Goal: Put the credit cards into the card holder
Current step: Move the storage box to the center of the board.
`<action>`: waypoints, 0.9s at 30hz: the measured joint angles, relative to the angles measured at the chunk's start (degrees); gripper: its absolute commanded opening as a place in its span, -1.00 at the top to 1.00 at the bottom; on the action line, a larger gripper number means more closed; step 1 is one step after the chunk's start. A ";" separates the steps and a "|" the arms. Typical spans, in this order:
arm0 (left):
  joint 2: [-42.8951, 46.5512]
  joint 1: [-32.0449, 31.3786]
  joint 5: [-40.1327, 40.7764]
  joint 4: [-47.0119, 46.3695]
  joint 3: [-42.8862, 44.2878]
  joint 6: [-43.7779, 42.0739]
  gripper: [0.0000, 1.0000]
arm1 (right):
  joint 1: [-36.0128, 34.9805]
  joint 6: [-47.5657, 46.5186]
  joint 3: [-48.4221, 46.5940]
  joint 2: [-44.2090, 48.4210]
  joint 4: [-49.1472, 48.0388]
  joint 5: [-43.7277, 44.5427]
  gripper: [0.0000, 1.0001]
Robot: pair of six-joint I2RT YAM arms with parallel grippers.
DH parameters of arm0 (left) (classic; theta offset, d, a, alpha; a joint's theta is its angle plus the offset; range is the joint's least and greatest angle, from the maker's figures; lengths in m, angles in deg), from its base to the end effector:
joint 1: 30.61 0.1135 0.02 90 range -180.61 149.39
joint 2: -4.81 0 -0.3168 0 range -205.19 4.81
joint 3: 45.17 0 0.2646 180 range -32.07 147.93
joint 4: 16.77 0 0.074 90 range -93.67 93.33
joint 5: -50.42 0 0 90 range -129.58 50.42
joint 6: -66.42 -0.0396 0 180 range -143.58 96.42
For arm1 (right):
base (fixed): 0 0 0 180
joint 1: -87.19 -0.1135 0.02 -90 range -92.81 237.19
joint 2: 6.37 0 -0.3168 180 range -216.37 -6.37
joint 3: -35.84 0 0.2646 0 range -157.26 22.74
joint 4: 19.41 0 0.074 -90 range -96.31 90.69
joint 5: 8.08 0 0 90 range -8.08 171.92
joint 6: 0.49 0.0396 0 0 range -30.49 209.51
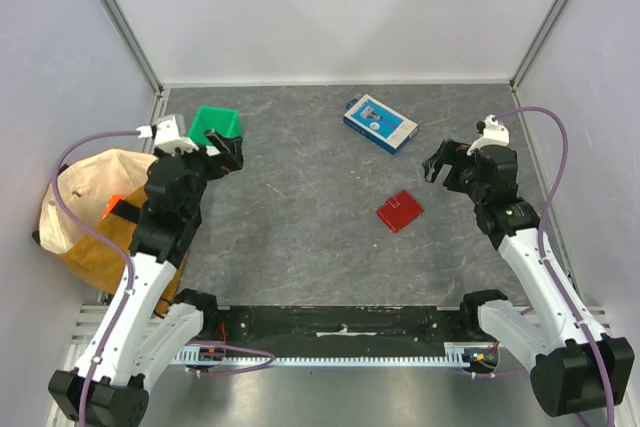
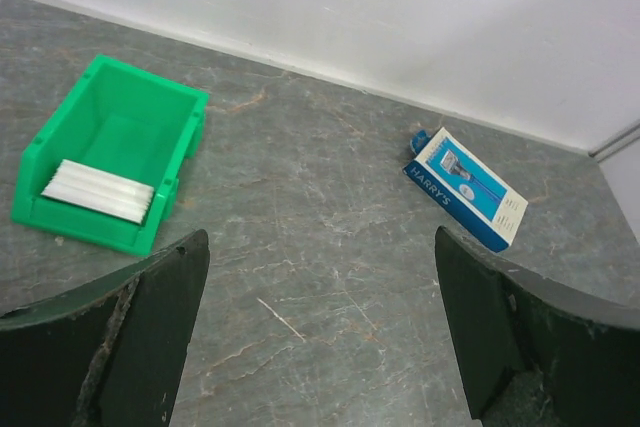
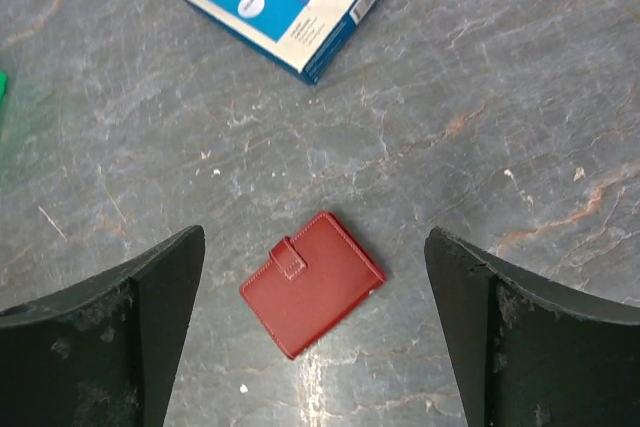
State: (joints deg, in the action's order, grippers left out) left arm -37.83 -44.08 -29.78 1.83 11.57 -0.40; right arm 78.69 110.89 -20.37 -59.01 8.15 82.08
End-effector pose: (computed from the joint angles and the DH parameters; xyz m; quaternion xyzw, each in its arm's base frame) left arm 0.1535 -0.0298 0.3837 -0.1197 0.7241 -0.1531 0.6617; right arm 0.1935 0.0288 0.3356 0.0948 0.8332 0.1393 0.5266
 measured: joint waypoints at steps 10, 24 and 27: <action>-18.95 0.07 -4.94 5.31 12.31 -1.40 -0.91 | -0.02 -0.59 -0.11 -0.96 4.81 -4.57 -0.96; -46.47 10.36 -13.46 6.80 30.91 -2.45 -0.86 | 0.00 -0.42 -0.13 1.18 8.68 -8.46 -0.96; -51.95 10.93 -13.92 7.32 34.34 -2.71 -0.86 | -0.02 -0.42 -0.57 1.53 10.14 -8.46 -0.96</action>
State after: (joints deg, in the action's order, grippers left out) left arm -89.78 -33.15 -43.70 9.15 45.91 -3.11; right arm 78.67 110.48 -20.94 -57.48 18.29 73.62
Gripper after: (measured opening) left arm 0.932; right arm 0.982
